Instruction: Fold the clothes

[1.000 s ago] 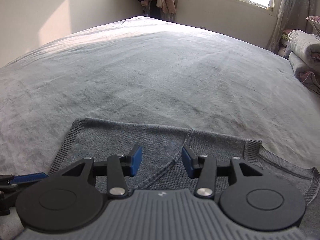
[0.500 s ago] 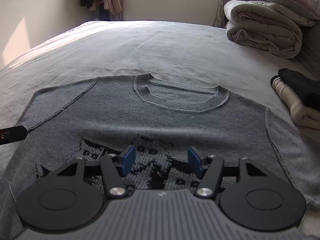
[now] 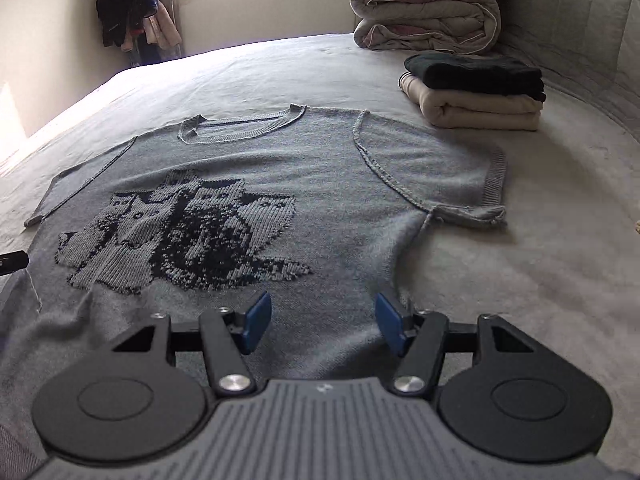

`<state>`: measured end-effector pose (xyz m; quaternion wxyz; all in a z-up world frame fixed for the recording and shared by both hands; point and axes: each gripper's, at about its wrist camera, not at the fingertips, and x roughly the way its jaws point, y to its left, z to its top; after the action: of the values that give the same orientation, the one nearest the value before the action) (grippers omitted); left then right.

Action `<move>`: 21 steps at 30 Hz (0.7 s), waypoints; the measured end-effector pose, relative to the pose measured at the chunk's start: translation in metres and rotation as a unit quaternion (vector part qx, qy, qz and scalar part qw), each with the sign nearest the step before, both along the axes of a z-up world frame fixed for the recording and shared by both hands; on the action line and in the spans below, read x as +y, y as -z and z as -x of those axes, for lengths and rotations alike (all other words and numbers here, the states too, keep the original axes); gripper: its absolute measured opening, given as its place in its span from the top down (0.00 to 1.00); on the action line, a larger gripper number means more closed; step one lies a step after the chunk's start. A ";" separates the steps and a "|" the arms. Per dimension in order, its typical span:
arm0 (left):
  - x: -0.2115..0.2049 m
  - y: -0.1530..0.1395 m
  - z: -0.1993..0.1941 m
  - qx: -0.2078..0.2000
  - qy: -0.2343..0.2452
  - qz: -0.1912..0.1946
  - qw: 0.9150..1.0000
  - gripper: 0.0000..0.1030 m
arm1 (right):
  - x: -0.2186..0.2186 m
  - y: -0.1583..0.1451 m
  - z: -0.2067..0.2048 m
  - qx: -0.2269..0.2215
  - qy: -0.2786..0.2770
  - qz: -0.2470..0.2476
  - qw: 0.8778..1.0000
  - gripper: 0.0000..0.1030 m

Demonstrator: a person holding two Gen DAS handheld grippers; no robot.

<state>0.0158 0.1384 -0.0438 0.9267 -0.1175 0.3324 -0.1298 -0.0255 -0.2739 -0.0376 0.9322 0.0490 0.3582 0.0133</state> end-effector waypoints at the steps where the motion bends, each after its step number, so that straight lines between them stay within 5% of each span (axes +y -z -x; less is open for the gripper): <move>1: 0.004 -0.002 0.005 0.008 -0.005 0.000 1.000 0.41 | -0.005 -0.001 0.007 0.002 0.002 0.001 1.000 0.40; 12: 0.041 -0.002 0.080 0.094 -0.033 0.101 0.990 0.43 | -0.039 -0.007 0.084 0.026 0.019 -0.013 0.999 0.40; 21: 0.053 0.009 0.143 0.109 -0.079 0.214 0.968 0.46 | -0.033 -0.013 0.132 0.024 0.005 -0.038 0.999 0.40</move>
<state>-0.1267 0.1916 -0.0530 0.8457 -0.3524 0.3852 -0.1109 -0.1575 -0.3072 -0.0244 0.9209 0.0860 0.3797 0.0210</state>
